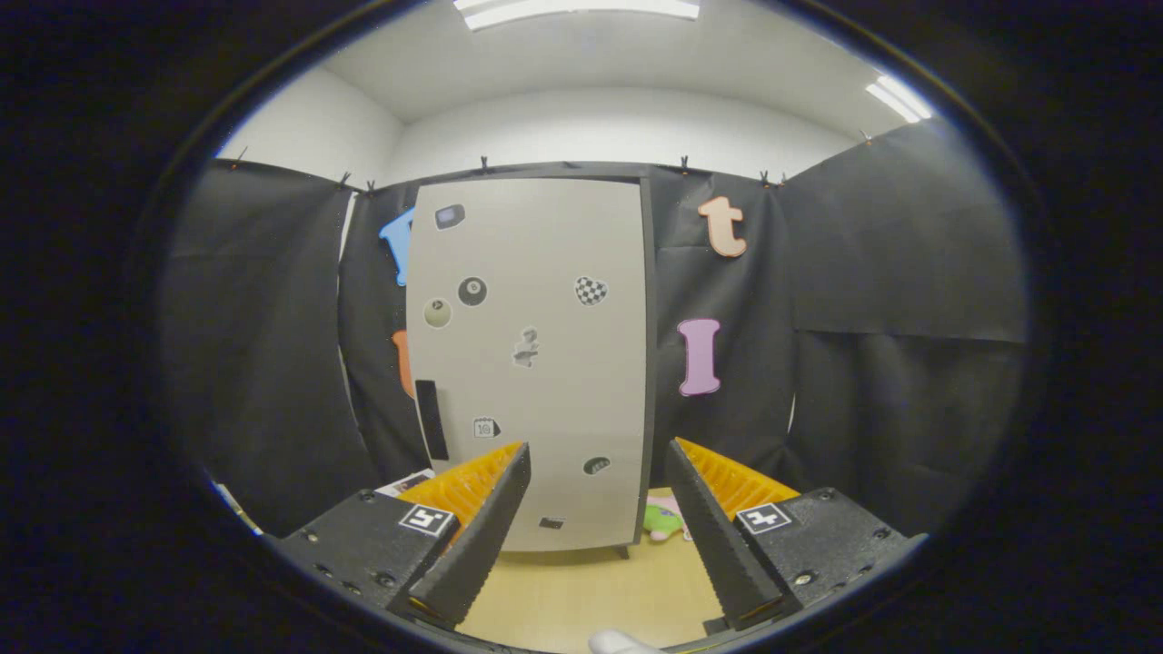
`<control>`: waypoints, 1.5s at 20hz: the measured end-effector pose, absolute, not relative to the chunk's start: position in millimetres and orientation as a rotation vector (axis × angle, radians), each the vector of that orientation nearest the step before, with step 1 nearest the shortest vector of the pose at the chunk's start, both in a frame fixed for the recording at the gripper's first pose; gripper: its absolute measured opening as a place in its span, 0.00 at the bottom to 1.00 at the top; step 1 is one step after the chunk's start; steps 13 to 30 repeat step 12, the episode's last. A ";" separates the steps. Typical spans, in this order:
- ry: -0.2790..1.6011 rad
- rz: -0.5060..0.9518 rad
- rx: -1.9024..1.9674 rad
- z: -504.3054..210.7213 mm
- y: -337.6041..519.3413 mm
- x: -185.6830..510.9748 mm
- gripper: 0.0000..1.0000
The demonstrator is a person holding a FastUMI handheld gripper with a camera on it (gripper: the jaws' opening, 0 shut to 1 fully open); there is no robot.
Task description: Open the shoe cabinet door, grab the shoes and put them into the shoe cabinet, then close the shoe cabinet door.
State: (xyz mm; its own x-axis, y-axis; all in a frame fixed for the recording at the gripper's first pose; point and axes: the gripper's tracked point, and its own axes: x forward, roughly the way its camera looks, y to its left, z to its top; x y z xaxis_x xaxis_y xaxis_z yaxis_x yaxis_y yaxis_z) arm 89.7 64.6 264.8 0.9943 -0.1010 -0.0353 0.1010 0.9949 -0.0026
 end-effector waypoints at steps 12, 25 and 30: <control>0.036 -0.110 -0.006 267.7 63.1 85.3 0.98; 0.036 -0.110 -0.006 267.7 63.1 85.3 0.98; 0.036 -0.110 -0.006 267.7 63.1 85.3 0.98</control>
